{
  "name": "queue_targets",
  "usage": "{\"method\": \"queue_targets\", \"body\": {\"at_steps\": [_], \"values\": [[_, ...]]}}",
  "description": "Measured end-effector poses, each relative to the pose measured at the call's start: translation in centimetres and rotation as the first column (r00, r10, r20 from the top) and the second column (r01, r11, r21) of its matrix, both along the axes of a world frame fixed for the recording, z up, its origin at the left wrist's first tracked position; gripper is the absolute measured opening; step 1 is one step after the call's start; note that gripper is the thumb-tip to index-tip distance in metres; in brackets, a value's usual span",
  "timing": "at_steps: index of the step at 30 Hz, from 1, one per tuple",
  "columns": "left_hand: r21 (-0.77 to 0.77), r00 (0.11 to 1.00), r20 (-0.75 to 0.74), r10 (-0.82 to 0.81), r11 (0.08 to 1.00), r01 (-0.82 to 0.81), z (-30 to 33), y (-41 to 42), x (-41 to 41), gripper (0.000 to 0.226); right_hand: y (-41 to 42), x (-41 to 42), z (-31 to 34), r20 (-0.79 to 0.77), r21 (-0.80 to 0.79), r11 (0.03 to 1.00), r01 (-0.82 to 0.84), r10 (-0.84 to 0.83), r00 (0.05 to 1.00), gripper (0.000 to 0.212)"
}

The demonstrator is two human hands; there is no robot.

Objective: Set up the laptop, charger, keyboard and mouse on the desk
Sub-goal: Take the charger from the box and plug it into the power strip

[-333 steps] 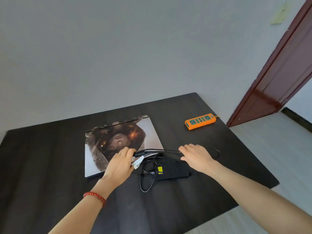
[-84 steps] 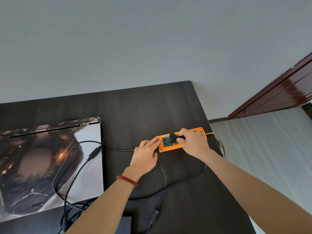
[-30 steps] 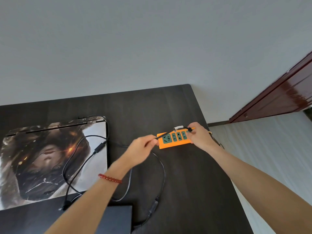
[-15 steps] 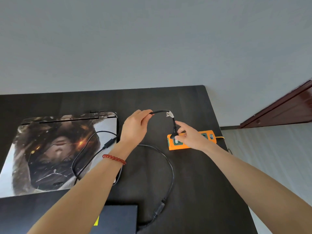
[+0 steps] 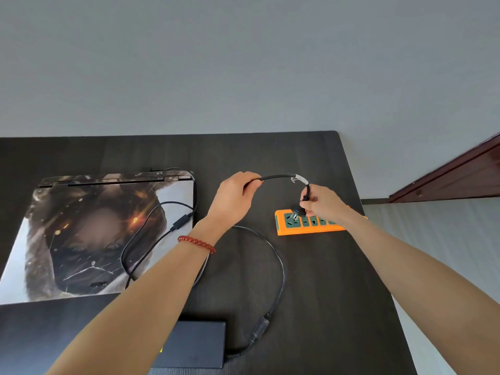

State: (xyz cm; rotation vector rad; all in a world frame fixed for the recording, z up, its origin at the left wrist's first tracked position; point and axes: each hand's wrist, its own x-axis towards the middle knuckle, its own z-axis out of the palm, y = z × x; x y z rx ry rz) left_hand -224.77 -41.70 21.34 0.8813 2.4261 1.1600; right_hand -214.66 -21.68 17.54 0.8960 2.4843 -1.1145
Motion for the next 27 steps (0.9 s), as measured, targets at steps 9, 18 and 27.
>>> {"method": "queue_targets", "body": {"at_steps": [9, 18, 27], "values": [[-0.010, 0.999, 0.038, -0.002, 1.000, 0.003, -0.3, 0.6, 0.3, 0.024, -0.2, 0.0, 0.2, 0.075, 0.051, 0.999, -0.003, -0.001, 0.997, 0.002], [-0.024, 0.998, 0.055, 0.005, 1.000, -0.003, -0.4, 0.7, 0.8, 0.025, -0.1, 1.1, -0.2, 0.065, 0.044, 0.999, 0.016, -0.018, 0.998, 0.004], [-0.028, 0.998, 0.058, -0.026, 0.999, 0.028, -0.6, 1.1, 1.4, 0.025, -0.3, 2.1, -0.9, 0.011, 0.003, 0.990, 0.138, -0.138, 0.990, 0.012]]}}
